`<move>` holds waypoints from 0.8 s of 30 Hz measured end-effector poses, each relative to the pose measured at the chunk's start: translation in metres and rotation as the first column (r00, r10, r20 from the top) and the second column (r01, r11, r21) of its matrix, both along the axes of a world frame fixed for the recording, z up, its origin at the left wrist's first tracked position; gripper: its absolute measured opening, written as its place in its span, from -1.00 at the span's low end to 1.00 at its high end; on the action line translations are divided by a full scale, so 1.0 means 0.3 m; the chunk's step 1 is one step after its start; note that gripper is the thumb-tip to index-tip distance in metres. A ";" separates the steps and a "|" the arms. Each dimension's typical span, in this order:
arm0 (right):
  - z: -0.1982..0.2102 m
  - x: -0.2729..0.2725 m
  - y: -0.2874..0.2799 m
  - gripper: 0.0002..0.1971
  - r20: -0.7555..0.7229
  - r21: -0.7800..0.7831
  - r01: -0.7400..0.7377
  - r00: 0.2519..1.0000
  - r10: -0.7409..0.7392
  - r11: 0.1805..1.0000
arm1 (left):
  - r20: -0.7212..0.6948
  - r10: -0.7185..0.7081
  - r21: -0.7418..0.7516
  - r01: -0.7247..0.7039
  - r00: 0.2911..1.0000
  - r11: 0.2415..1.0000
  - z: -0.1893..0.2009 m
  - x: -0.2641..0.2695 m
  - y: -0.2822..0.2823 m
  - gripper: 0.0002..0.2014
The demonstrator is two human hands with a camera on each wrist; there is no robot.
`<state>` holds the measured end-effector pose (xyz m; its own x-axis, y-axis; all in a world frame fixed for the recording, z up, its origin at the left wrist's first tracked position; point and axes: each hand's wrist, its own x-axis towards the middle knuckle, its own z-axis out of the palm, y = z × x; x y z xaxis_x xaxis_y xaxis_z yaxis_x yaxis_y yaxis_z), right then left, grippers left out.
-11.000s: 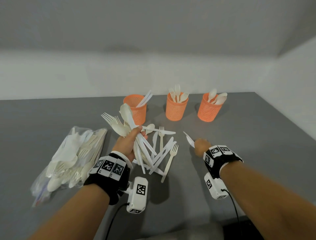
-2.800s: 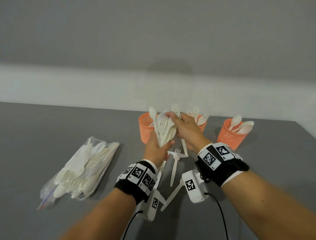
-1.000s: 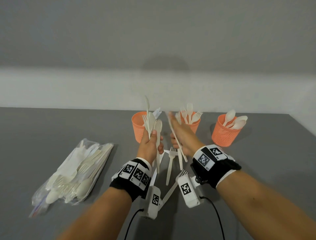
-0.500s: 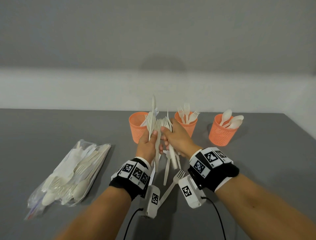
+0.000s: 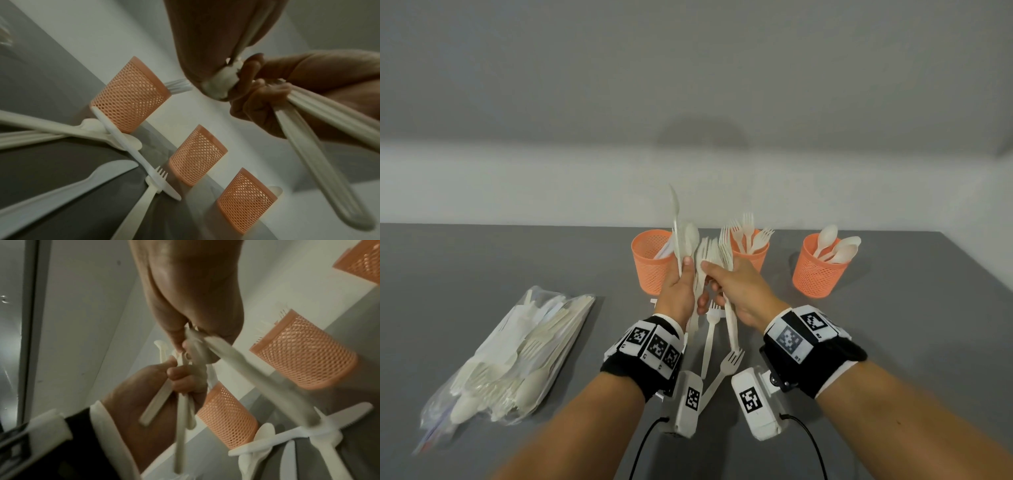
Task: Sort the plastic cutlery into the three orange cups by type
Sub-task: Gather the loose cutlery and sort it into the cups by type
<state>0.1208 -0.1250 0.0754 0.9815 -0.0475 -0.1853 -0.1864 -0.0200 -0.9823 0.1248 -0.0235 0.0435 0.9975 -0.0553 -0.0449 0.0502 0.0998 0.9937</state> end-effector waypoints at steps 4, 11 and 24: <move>0.025 0.000 -0.018 -0.80 0.025 0.176 -0.022 1.000 0.017 0.984 | -0.034 0.003 -0.081 -0.006 0.999 0.997 0.022 0.012 -0.013 -0.61; 0.082 0.041 -0.068 -0.81 0.073 0.311 0.069 0.993 -0.097 0.948 | -0.008 0.030 0.008 -0.030 1.000 1.000 0.031 0.018 -0.013 -0.72; 0.063 0.027 0.003 -0.80 0.097 -0.037 -0.034 0.995 0.038 0.999 | -0.146 0.129 0.045 -0.124 0.981 0.991 -0.003 0.005 -0.025 -0.73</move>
